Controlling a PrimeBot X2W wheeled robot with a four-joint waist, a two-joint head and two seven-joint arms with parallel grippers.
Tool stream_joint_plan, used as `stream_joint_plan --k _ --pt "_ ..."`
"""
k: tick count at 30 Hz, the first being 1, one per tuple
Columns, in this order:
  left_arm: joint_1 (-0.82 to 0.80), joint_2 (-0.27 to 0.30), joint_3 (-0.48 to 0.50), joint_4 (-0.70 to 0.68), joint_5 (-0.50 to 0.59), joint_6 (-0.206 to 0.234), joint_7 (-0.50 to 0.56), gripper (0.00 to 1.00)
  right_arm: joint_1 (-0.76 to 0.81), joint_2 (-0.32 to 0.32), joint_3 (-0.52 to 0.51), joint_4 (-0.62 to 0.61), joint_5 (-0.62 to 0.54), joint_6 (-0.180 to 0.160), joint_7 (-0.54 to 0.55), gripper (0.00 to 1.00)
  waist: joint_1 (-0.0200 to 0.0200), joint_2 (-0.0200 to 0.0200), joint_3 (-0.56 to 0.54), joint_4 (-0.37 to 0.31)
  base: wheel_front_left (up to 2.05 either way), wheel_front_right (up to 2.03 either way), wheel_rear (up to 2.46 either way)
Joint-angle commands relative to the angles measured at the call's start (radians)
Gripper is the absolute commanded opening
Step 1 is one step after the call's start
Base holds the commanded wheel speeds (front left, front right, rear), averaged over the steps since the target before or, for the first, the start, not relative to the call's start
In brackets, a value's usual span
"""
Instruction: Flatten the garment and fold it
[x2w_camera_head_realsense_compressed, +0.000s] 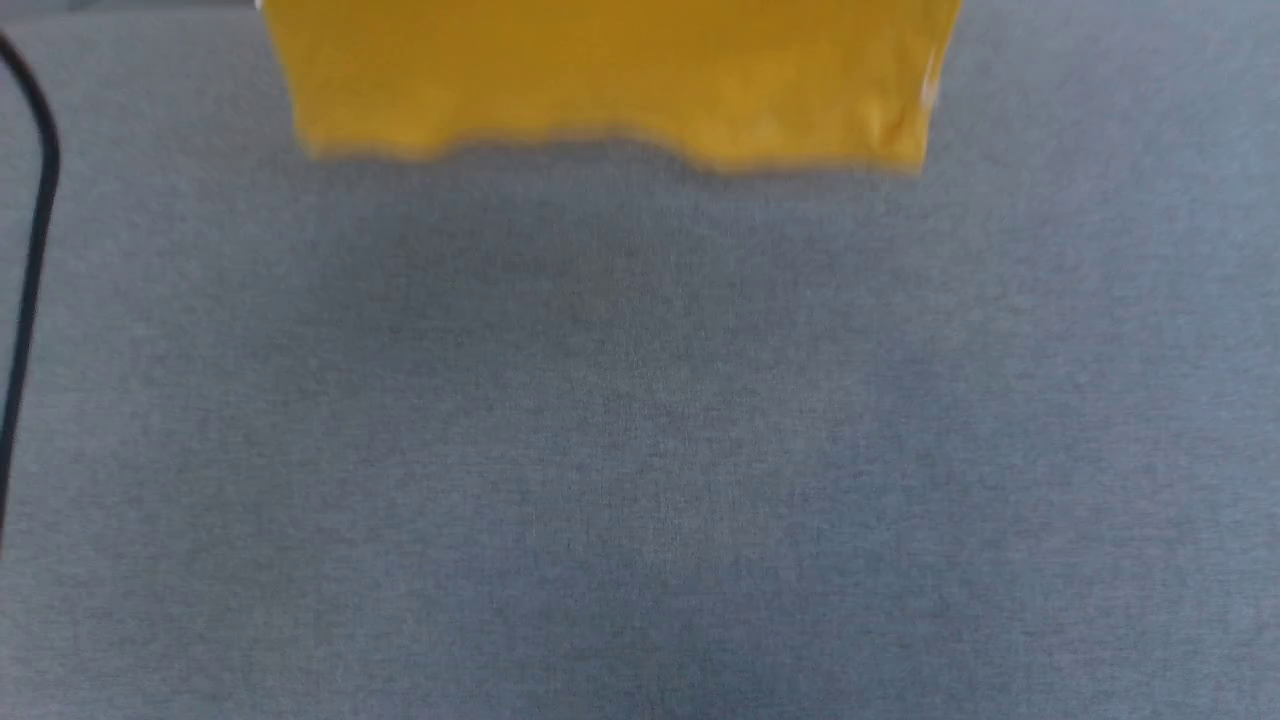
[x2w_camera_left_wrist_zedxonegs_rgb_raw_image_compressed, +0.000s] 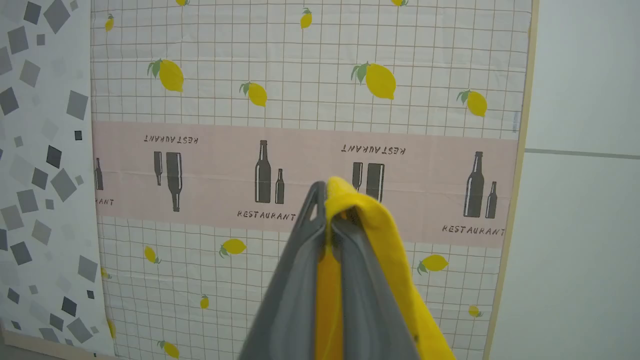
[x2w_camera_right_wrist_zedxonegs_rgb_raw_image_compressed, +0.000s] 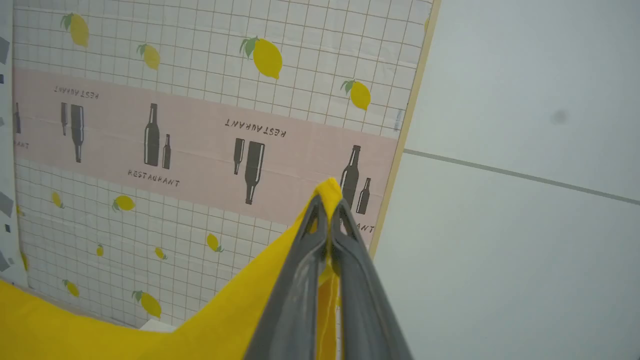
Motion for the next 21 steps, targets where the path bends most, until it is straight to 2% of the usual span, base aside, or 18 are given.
stream_joint_plan --k 1,7,13,21 --pt "-0.033 -0.016 0.001 0.027 0.008 -0.009 -0.035 0.00 -0.039 0.001 -0.002 0.031 -0.018 -0.001 -0.030 0.00 0.0000 0.0000 0.109 0.001 0.00 0.00 0.00" --pt "-0.104 -0.057 0.028 0.126 0.000 -0.032 -0.174 0.00 -0.154 -0.021 0.010 0.134 -0.086 -0.001 -0.119 0.00 0.0000 0.0000 0.173 0.014 0.00 0.00 0.00" --pt "-0.110 -0.082 0.042 0.190 -0.009 -0.059 -0.296 0.00 -0.203 -0.045 -0.003 0.206 -0.125 -0.001 -0.168 0.00 0.0000 0.0000 0.264 0.032 0.00 0.00 0.00" --pt "-0.047 -0.085 0.019 0.231 -0.044 -0.152 -0.341 0.00 -0.154 -0.066 0.029 0.253 -0.104 -0.001 -0.211 0.00 0.0000 0.0000 0.326 0.051 0.00 0.00 0.00"
